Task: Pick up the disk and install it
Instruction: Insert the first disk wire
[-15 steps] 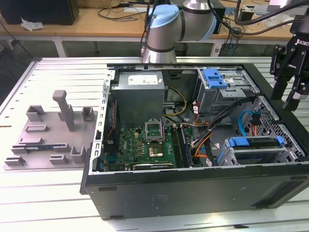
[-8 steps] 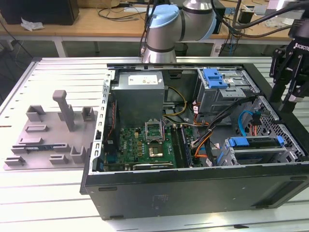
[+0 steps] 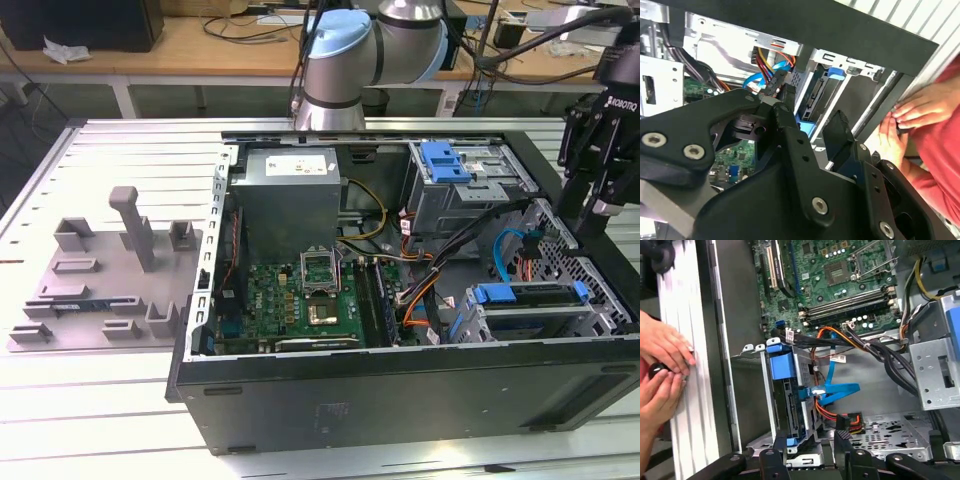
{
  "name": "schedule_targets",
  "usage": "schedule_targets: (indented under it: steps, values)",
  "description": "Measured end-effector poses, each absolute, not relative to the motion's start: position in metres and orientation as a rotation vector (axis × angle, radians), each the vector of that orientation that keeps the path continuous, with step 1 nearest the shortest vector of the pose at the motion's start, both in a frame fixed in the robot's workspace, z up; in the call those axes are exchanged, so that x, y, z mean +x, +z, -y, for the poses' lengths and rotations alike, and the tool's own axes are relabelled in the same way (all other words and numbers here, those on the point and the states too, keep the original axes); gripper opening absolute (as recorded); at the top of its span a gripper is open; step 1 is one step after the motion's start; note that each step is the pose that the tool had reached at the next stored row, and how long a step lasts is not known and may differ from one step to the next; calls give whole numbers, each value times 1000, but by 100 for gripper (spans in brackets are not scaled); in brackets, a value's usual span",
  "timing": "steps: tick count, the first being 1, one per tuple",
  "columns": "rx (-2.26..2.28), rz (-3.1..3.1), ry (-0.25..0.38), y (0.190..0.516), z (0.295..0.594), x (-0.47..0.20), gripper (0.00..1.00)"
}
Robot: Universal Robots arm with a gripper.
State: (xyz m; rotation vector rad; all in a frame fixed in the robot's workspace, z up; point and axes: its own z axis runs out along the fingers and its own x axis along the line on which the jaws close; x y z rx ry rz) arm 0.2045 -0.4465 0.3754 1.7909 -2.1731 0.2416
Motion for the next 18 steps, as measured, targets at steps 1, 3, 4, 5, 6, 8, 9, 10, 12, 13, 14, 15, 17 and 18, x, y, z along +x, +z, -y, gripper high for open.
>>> schedule_targets:
  steps: [1, 3, 4, 5, 6, 8, 9, 10, 12, 13, 14, 15, 17, 18]
  values:
    - [1786, 2169, 251, 375, 445, 205, 50]
    - [1768, 2165, 268, 374, 442, 206, 50]
    - [1759, 2170, 270, 373, 441, 206, 50]
    - [1753, 2173, 270, 372, 440, 206, 50]
    - [1747, 2176, 270, 372, 440, 206, 50]
    - [1731, 2185, 270, 371, 439, 206, 50]
    - [1727, 2188, 270, 371, 438, 206, 50]
    - [1724, 2189, 271, 370, 434, 206, 50]
    - [1720, 2185, 279, 368, 422, 206, 50]
    - [1715, 2180, 289, 366, 414, 206, 50]
    - [1707, 2173, 303, 366, 408, 206, 50]
    - [1701, 2166, 316, 365, 404, 206, 50]
    - [1678, 2144, 357, 364, 397, 206, 50]
    - [1676, 2142, 361, 362, 397, 206, 50]
